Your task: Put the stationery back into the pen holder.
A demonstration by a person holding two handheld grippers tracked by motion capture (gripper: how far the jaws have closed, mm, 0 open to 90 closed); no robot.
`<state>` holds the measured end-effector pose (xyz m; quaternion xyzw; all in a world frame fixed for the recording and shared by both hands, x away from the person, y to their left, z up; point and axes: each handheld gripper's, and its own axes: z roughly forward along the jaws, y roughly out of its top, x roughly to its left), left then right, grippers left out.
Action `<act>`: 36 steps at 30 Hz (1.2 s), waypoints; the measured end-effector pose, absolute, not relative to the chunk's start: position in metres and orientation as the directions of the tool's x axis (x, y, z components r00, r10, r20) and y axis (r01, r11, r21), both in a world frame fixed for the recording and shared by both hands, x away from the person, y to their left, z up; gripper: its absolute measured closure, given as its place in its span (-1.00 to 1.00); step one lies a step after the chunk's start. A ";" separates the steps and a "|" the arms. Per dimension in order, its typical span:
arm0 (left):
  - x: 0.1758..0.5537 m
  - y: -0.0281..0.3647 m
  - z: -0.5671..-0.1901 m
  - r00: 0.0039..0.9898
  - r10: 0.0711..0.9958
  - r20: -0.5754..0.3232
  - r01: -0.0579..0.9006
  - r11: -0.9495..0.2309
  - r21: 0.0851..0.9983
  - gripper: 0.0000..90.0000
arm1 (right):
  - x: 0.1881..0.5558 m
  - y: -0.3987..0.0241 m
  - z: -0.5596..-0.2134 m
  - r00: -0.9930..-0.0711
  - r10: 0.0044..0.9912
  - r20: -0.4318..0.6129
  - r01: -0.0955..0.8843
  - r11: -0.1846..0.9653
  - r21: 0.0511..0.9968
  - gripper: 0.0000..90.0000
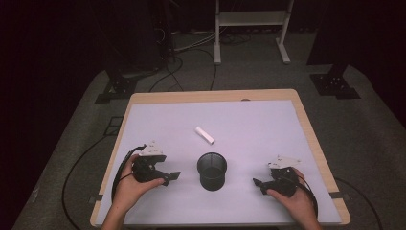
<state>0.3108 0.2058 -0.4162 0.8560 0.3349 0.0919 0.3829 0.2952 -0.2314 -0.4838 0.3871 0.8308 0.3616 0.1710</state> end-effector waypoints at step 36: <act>0.291 0.238 -0.479 0.661 0.750 0.021 0.517 -0.476 0.712 -0.95 | 0.296 -0.232 -0.480 -0.633 0.774 0.012 0.530 0.422 0.736 -0.46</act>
